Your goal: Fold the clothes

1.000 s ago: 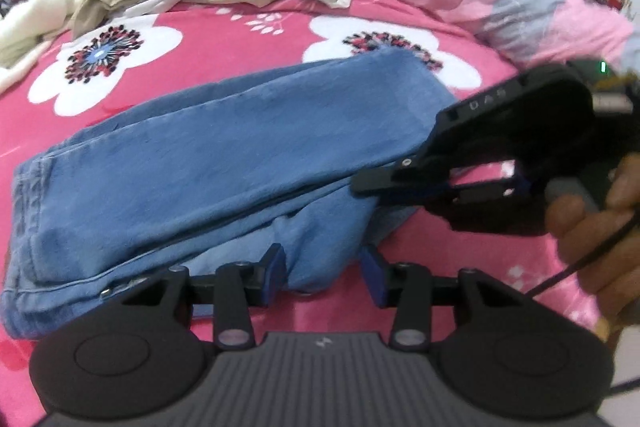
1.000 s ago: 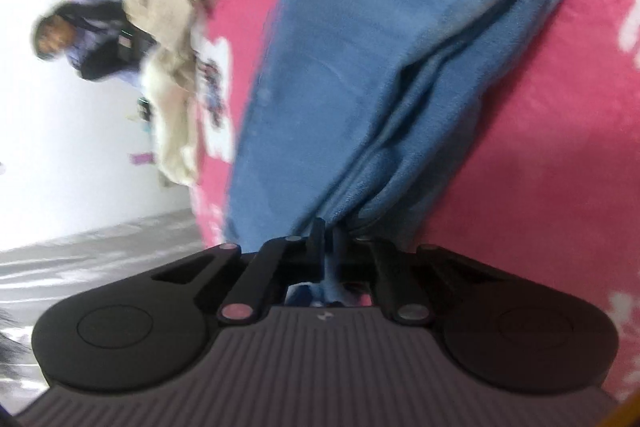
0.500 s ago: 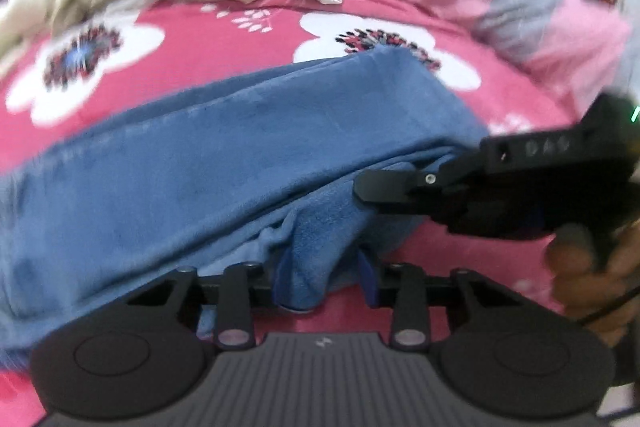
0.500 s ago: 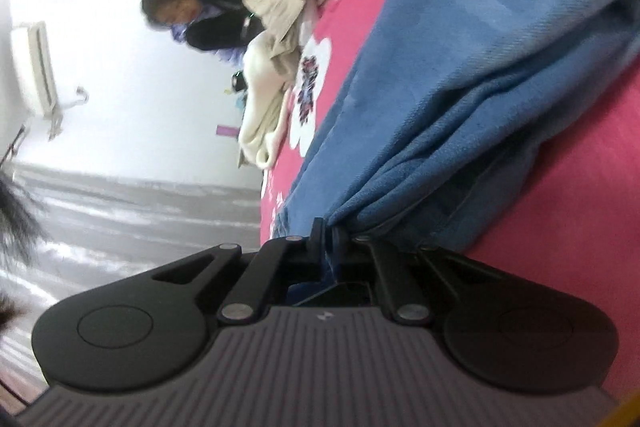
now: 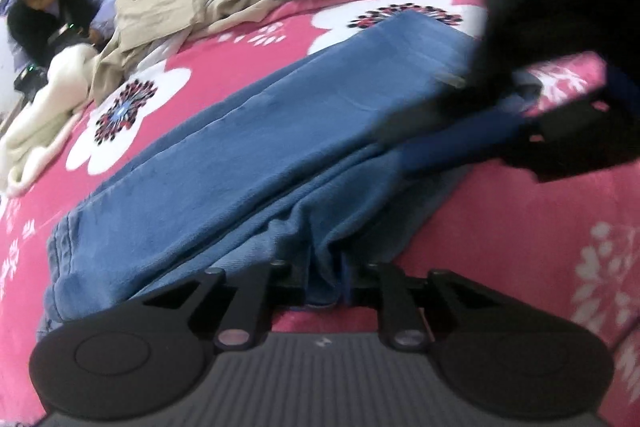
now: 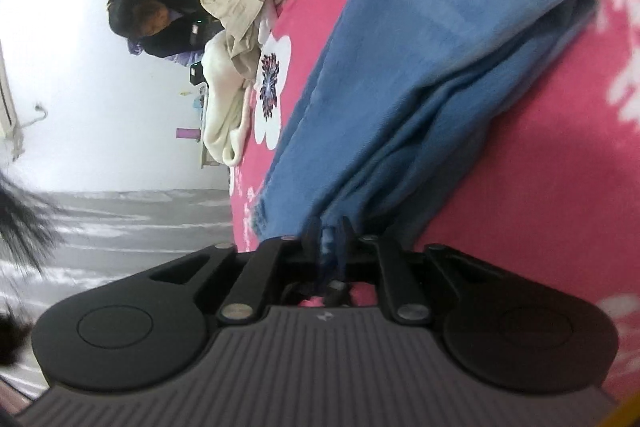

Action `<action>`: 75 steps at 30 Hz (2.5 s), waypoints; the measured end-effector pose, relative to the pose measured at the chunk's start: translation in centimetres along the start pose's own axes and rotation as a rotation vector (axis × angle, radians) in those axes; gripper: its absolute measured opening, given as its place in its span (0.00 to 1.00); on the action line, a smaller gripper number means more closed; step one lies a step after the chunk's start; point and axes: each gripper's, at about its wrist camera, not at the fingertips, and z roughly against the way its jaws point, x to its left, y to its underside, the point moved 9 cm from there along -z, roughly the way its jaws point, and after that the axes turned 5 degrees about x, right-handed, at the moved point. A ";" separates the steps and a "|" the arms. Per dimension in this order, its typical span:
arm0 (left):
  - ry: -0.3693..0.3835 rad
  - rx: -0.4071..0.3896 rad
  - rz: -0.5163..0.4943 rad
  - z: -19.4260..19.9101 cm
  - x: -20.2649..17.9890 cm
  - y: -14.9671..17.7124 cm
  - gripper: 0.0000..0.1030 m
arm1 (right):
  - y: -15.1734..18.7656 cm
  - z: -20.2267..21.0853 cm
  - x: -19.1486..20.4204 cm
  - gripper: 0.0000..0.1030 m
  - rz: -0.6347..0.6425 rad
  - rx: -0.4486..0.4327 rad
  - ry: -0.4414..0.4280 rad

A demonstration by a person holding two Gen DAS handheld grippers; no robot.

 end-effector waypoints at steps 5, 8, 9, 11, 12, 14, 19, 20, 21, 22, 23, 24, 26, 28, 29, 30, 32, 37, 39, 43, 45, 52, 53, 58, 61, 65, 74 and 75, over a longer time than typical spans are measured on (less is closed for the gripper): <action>-0.009 -0.031 -0.110 0.1 -0.6 0.3 0.18 | -0.1 -2.8 0.3 0.26 -0.121 0.095 0.014; -0.011 -0.051 -0.158 0.1 -0.9 0.6 0.18 | -0.2 -3.8 -0.7 0.26 -0.209 0.131 0.057; -0.009 -0.057 -0.171 0.2 -1.0 0.7 0.18 | -0.1 -4.0 -1.0 0.26 -0.239 0.142 0.065; 0.003 -0.056 -0.175 0.4 -1.2 1.0 0.21 | -0.2 -4.2 -1.4 0.26 -0.277 0.148 0.065; 0.010 -0.055 -0.176 0.5 -1.2 1.1 0.22 | -0.2 -4.3 -1.6 0.26 -0.289 0.153 0.076; 0.045 -0.047 -0.152 1.1 -1.2 1.2 0.31 | -0.2 -4.8 -2.5 0.26 -0.310 0.170 0.128; 0.113 -0.019 -0.062 2.2 -0.2 1.7 0.31 | 0.3 -5.3 -2.9 0.27 -0.324 0.210 0.195; 0.116 -0.016 -0.047 2.4 0.0 1.8 0.31 | 0.4 -5.2 -2.8 0.28 -0.327 0.216 0.206; 0.116 -0.015 -0.035 2.5 0.2 1.9 0.32 | 0.5 -5.2 -2.7 0.31 -0.326 0.216 0.210; 0.120 -0.013 -0.026 2.6 0.4 1.9 0.32 | 0.6 -5.2 -2.8 0.32 -0.324 0.214 0.215; 0.121 -0.013 -0.022 2.6 0.5 2.0 0.32 | 0.7 -5.3 -2.8 0.34 -0.324 0.213 0.223; 0.121 -0.015 -0.020 2.7 0.5 2.0 0.32 | 0.7 -5.5 -2.9 0.36 -0.326 0.212 0.225; 0.122 -0.019 -0.015 2.6 0.8 1.9 0.32 | 0.7 -5.9 -3.0 0.38 -0.344 0.205 0.212; 0.121 -0.024 -0.004 2.6 0.9 1.8 0.32 | 0.5 -6.2 -2.6 0.38 -0.341 0.200 0.204; 0.122 -0.027 0.002 2.6 1.0 1.7 0.32 | 0.5 -6.3 -2.4 0.38 -0.334 0.197 0.205; 0.123 -0.029 0.007 2.6 1.0 1.7 0.32 | 0.5 -6.4 -2.3 0.38 -0.332 0.194 0.207; 0.125 -0.033 0.016 2.5 1.1 1.6 0.32 | 0.5 -6.6 -2.3 0.38 -0.334 0.188 0.210; 0.121 -0.047 0.026 2.8 1.3 1.4 0.32 | 0.7 -6.9 -1.8 0.21 -0.292 0.128 0.159; 0.118 -0.054 0.033 2.8 1.6 1.3 0.32 | 0.8 -6.5 -0.7 0.12 -0.191 0.087 0.066; 0.079 -0.086 0.034 2.7 2.4 0.6 0.32 | 1.2 -5.4 0.6 0.08 0.012 0.028 -0.157; 0.080 -0.106 0.045 2.7 2.8 0.0 0.32 | 1.4 -5.6 0.3 0.08 0.088 0.043 -0.179; 0.045 -0.121 -0.013 1.6 2.9 -1.1 0.36 | 1.7 -6.4 -0.7 0.07 0.199 0.121 -0.175; 0.041 -0.103 -0.030 0.8 2.6 -0.9 0.37 | 1.0 -7.2 -0.9 0.07 0.190 0.129 -0.161; -0.017 -0.084 -0.143 -0.9 1.1 -0.3 0.36 | -1.0 -8.1 -2.5 0.13 0.021 0.095 -0.107; -0.019 -0.081 -0.131 -0.9 1.1 -0.2 0.36 | -1.0 -6.1 -2.9 0.21 -0.073 0.005 -0.083; -0.034 -0.080 -0.137 -0.8 0.8 0.0 0.32 | -2.0 -4.7 -4.5 0.21 -0.240 -0.086 -0.095; -0.054 -0.068 -0.156 -0.9 0.3 0.5 0.31 | -3.8 -5.0 -3.5 0.11 -0.048 -0.109 -0.037; -0.055 -0.067 -0.154 -0.8 0.3 0.4 0.31 | -3.6 -4.5 -3.4 0.13 -0.041 -0.109 -0.015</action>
